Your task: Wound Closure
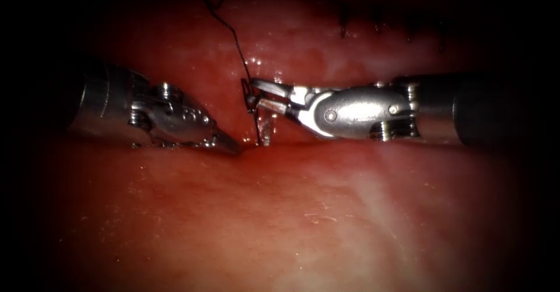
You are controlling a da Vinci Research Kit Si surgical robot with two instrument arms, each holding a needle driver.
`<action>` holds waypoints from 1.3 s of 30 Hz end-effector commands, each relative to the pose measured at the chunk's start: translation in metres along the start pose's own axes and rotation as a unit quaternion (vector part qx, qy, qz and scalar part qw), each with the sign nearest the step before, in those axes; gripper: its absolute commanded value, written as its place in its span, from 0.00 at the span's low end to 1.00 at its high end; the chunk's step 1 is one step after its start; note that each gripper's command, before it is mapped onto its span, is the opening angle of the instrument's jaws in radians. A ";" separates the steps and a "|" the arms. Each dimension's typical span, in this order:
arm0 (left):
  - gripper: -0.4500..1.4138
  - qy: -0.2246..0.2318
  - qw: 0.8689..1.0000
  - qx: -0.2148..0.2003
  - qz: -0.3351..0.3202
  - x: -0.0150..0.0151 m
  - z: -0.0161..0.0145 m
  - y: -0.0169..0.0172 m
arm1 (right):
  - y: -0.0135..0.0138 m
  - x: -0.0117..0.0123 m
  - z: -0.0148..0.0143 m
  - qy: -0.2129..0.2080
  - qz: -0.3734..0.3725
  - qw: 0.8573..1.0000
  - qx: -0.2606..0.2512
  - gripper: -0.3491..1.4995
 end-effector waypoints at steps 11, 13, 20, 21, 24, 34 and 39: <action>0.00 0.019 1.000 -0.002 0.013 0.0020 -0.0006 0.0049 | 0.0009 -0.0011 0.0002 -0.016 0.056 0.998 -0.026 0.00; 0.00 0.031 0.999 -0.006 0.011 0.0026 -0.0002 0.0055 | 0.0010 -0.0011 0.0002 -0.018 0.068 0.997 -0.028 0.00; 0.00 0.049 0.999 -0.004 0.014 0.0035 0.0016 0.0057 | 0.0015 -0.0014 0.0001 -0.024 0.109 0.993 -0.037 0.00; 0.00 0.049 0.999 -0.004 0.015 0.0033 0.0017 0.0055 | 0.0015 -0.0014 0.0001 -0.023 0.118 0.992 -0.035 0.00; 0.00 0.049 0.999 -0.003 0.019 0.0027 0.0020 0.0051 | 0.0017 -0.0016 0.0001 -0.026 0.134 0.990 -0.032 0.00; 0.00 0.049 0.998 0.000 0.029 0.0004 0.0031 0.0061 | 0.0021 -0.0019 0.0001 -0.062 0.207 0.975 -0.049 0.00; 0.00 0.049 0.998 -0.002 0.029 0.0004 0.0031 0.0066 | 0.0018 -0.0018 0.0001 -0.075 0.219 0.971 -0.064 0.00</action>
